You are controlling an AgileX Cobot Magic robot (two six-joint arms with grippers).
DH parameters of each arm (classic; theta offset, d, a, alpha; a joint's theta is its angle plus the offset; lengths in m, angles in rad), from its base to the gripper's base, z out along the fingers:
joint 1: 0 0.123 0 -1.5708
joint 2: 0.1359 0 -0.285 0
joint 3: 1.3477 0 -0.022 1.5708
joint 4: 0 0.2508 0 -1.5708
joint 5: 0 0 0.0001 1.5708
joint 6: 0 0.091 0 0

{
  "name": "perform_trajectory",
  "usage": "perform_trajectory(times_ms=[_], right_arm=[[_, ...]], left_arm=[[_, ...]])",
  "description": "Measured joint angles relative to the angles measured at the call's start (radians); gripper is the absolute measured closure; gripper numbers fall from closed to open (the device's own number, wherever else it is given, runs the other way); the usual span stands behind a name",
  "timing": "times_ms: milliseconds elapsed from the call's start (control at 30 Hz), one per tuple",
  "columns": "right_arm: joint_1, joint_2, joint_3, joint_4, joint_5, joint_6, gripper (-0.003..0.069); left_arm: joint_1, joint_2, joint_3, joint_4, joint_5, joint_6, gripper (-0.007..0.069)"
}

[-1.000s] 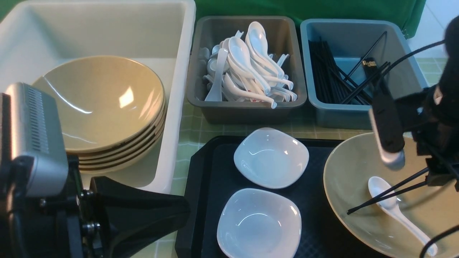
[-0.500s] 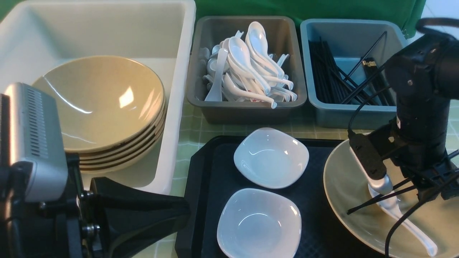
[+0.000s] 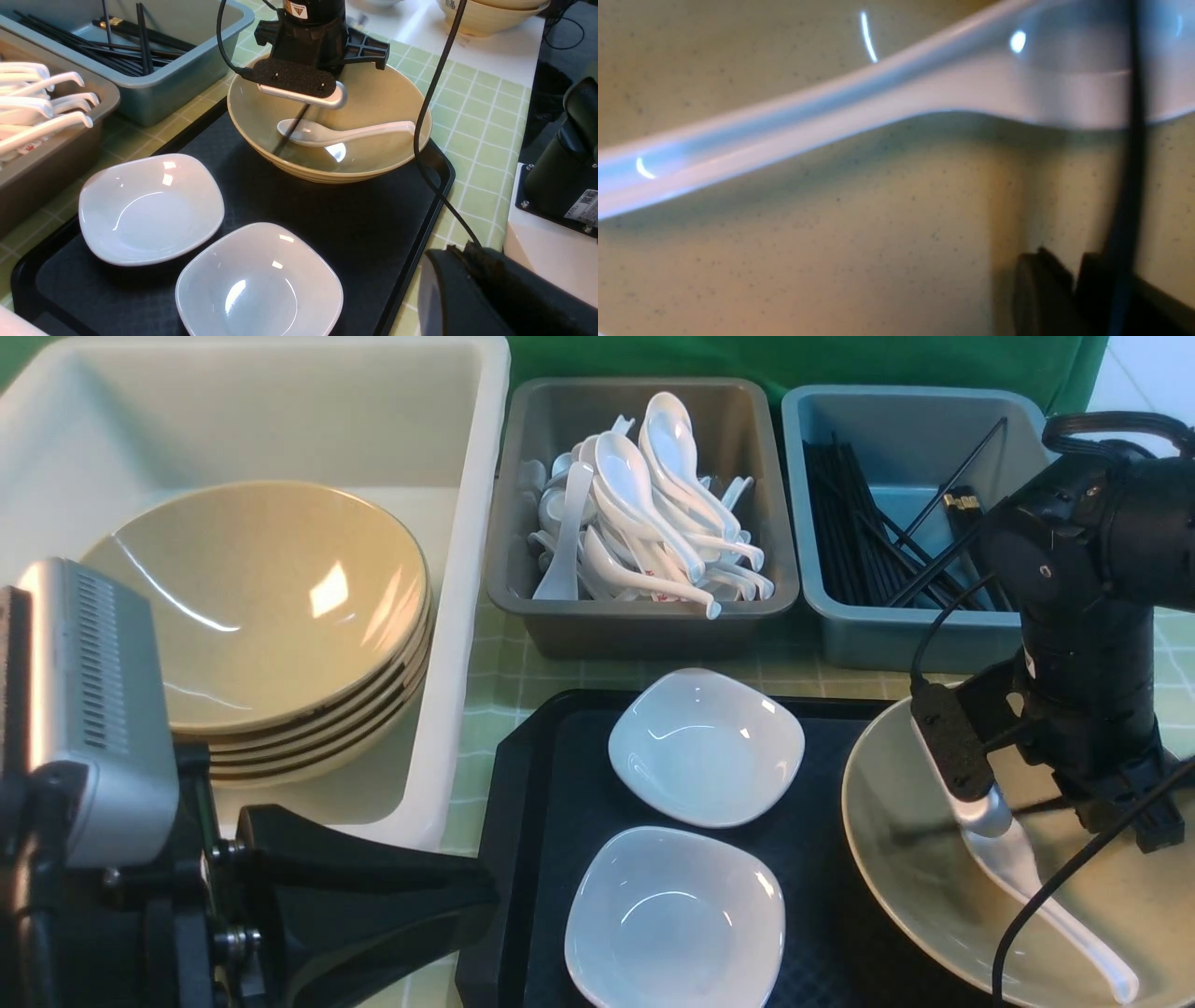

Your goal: On green table put chopsticks spoon bowls plates into blue grey white boxes.

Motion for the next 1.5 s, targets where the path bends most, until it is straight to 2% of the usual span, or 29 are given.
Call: perform_trajectory(times_ms=[267,467,700,1100,1500], right_arm=[[0.0,-0.001,0.0,0.004,0.028,0.001,0.062],[0.0,-0.009,-0.049,0.088,0.037,0.045,0.062],[-0.001,-0.011,-0.142,0.181,0.037,0.188,0.062],[-0.141,-0.016,-0.15,0.346,0.038,0.354,0.062],[-0.143,-0.046,-0.163,0.465,0.038,0.529,0.062]], left_arm=[[0.0,0.0,0.0,0.0,0.0,0.0,0.0626],[0.0,0.0,0.0,-0.001,-0.001,-0.001,0.0626],[0.0,0.0,0.0,-0.002,-0.001,-0.001,0.0626],[0.0,0.0,0.0,-0.015,-0.009,-0.001,0.0626],[0.0,0.0,0.0,-0.063,-0.099,-0.001,0.0626]])
